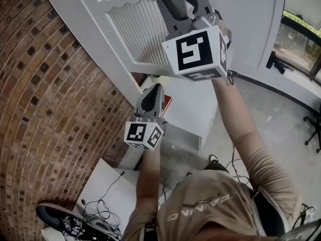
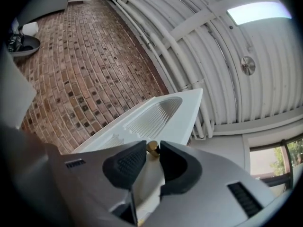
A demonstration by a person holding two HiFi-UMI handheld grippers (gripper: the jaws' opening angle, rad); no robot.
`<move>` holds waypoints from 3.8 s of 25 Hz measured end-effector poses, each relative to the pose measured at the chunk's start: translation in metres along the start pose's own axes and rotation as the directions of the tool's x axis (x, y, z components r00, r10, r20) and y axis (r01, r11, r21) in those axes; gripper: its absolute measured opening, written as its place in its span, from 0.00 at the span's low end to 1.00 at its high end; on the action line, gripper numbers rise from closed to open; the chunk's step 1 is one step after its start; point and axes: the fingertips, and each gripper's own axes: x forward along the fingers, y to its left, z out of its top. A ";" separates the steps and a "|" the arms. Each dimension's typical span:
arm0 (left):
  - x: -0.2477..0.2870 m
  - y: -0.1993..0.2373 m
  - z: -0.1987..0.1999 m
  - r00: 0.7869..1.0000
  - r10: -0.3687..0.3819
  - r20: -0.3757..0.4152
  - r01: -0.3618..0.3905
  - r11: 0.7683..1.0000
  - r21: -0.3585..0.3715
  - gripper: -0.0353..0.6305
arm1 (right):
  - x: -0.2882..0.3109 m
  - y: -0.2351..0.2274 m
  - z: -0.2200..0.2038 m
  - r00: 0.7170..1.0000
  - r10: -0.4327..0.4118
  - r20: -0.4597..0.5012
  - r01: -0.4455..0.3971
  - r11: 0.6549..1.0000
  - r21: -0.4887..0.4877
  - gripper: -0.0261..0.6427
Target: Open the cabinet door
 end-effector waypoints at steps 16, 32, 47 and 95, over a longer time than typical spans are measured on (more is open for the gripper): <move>-0.030 0.004 -0.001 0.999 -0.050 0.002 0.050 0.997 -0.060 0.07 | -0.024 0.027 0.040 1.000 0.009 0.018 -0.009 1.000 -0.008 0.16; -0.024 -0.028 -0.063 0.986 -0.135 -0.094 0.120 0.982 -0.149 0.07 | -0.086 0.038 -0.026 0.993 0.121 0.003 -0.120 0.972 0.203 0.06; 0.014 -0.058 -0.138 0.965 -0.159 -0.210 0.118 0.974 -0.196 0.07 | -0.141 0.069 -0.188 0.936 0.265 -0.231 -0.160 0.906 0.392 0.06; 0.198 -0.060 -0.225 0.855 0.444 -0.269 -0.462 0.887 -0.003 0.07 | -0.119 0.100 -0.433 0.559 0.820 0.124 -0.711 0.398 0.580 0.06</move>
